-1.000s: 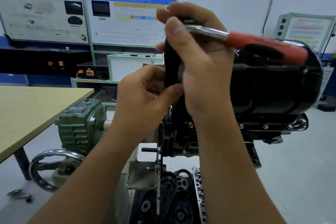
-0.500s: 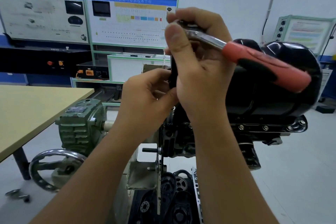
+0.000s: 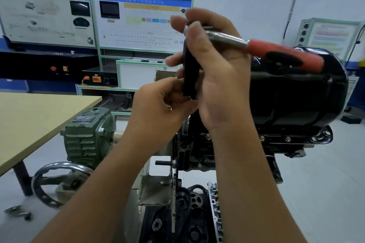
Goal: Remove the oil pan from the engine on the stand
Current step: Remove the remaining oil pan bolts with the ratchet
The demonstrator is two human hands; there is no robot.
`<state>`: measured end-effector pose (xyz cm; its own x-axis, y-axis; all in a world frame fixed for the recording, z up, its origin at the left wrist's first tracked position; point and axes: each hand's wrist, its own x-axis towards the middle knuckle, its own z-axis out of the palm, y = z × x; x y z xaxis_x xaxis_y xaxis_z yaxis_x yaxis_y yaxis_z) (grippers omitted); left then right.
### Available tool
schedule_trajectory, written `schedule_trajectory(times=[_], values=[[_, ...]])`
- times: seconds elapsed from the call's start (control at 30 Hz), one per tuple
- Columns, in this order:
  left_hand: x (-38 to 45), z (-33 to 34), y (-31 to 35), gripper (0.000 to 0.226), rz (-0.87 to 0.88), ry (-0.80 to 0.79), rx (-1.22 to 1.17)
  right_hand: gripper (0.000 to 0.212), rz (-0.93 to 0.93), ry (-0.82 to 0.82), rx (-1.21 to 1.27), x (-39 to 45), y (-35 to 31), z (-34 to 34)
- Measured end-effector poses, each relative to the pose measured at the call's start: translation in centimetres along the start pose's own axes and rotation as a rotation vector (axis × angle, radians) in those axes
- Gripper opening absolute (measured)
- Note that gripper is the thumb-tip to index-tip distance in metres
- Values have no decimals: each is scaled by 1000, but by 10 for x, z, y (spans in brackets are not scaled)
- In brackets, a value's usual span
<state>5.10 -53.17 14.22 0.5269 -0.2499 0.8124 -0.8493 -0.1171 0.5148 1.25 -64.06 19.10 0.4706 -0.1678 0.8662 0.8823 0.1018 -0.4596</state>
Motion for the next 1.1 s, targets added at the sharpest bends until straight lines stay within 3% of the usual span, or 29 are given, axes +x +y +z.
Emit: schedule_trajectory(times=[0.07,0.17,0.23,0.33,0.4,0.5,0.57,0.73,0.93,1.0,1.1], values=[[1,-2,-4,10,-6,-103,49,16,190,-42,223,-1,-5,-4],[1,-2,-9,13,-1,-183,102,19,237,-88,260,-1,-7,-8],[-1,-1,-10,7,-14,-111,80,15,146,-61,174,-2,-5,-5],[-3,3,-11,12,-61,-28,62,19,-134,61,-126,-1,0,-1],[-2,4,-12,14,-62,-17,70,21,-172,108,-212,0,2,-4],[-2,4,-11,5,-20,-90,45,16,112,79,143,0,-4,-8],[-3,4,-10,16,-2,-97,58,19,236,60,273,-1,-6,-8],[-4,10,-10,16,-60,2,10,15,-117,99,-41,-1,-2,-4],[-3,2,-12,8,-32,-126,-16,17,249,87,300,-1,-5,-7],[-2,3,-13,9,-61,-100,-7,14,149,120,241,-1,-4,-3],[-3,7,-13,10,-67,-46,7,21,-152,201,-59,-2,1,1]])
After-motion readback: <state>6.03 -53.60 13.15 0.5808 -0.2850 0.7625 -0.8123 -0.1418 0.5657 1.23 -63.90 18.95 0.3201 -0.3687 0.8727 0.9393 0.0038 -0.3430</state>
